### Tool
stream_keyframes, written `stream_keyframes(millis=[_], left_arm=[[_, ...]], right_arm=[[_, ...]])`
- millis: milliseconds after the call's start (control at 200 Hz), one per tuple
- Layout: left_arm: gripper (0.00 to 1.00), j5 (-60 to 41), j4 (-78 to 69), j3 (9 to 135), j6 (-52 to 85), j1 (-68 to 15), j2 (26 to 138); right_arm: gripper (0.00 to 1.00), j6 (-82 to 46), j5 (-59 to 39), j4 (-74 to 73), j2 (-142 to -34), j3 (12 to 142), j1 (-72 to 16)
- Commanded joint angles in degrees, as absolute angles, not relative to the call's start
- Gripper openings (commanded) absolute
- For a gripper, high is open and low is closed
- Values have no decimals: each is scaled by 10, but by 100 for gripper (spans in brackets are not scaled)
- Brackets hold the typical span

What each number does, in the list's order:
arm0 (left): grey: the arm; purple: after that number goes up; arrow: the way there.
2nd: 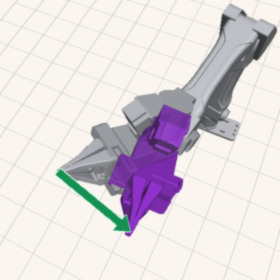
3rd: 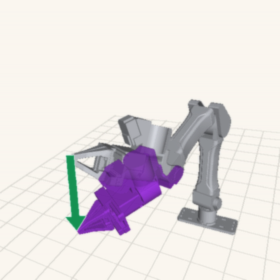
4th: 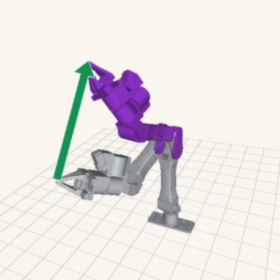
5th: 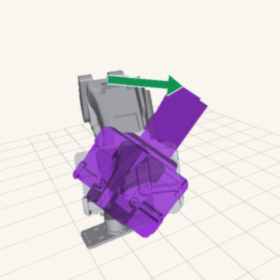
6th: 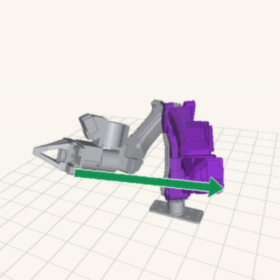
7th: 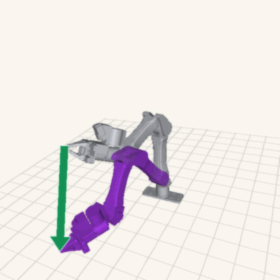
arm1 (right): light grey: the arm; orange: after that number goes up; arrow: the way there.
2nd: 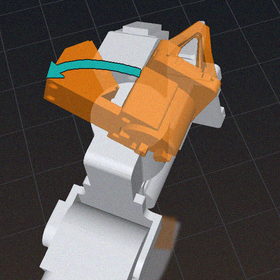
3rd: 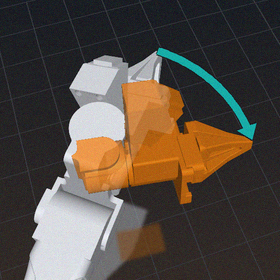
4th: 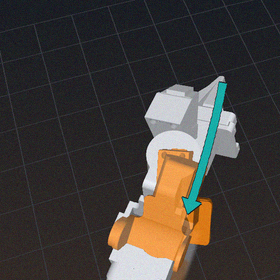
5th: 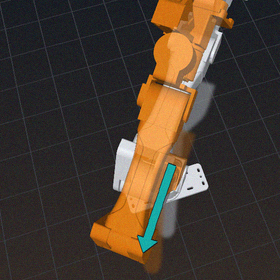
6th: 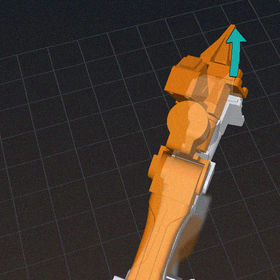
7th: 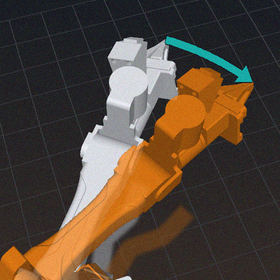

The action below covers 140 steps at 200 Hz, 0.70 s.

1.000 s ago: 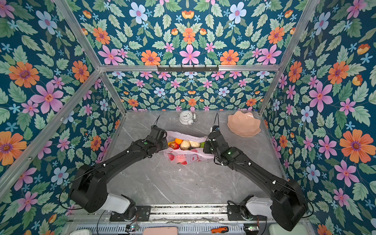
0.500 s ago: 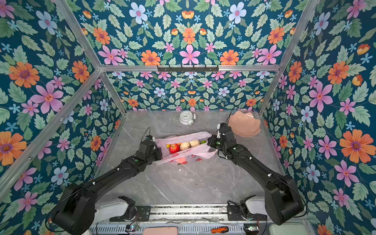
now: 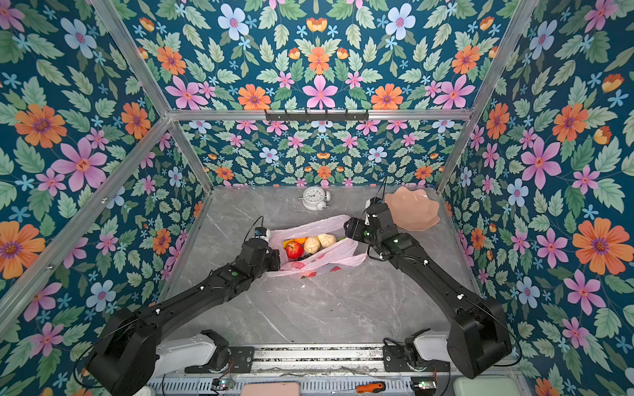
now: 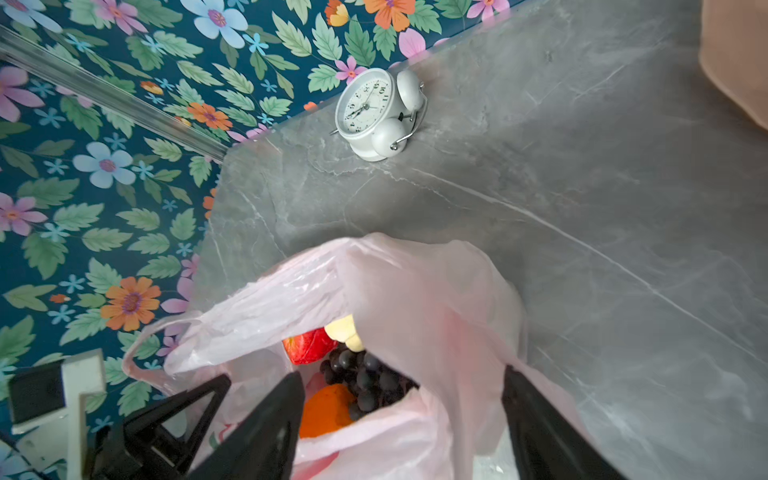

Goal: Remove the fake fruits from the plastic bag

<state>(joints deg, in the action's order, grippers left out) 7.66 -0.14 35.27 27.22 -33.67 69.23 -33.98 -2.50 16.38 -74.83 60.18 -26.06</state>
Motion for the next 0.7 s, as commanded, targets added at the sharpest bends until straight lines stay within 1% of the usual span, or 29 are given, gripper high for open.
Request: stream_keyframes(millis=[0, 145, 250, 350, 415, 515, 695], left_arm=[[0, 95, -12, 357, 288, -344, 688], [0, 114, -13, 365, 294, -367, 684], [0, 130, -16, 364, 298, -384, 676], [0, 142, -25, 361, 302, -400, 671], [0, 149, -30, 359, 305, -412, 668], [0, 161, -34, 357, 309, -426, 667], [0, 168, -39, 353, 315, -441, 669]], right_arm=[[81, -318, 100, 276, -739, 629, -294], [81, -325, 239, 390, -748, 689, -365], [80, -340, 290, 420, -765, 718, -423], [80, -365, 293, 417, -804, 734, -458], [80, -390, 286, 421, -842, 745, -458], [80, -427, 319, 460, -892, 774, -458], [80, -431, 305, 437, -929, 772, -457]])
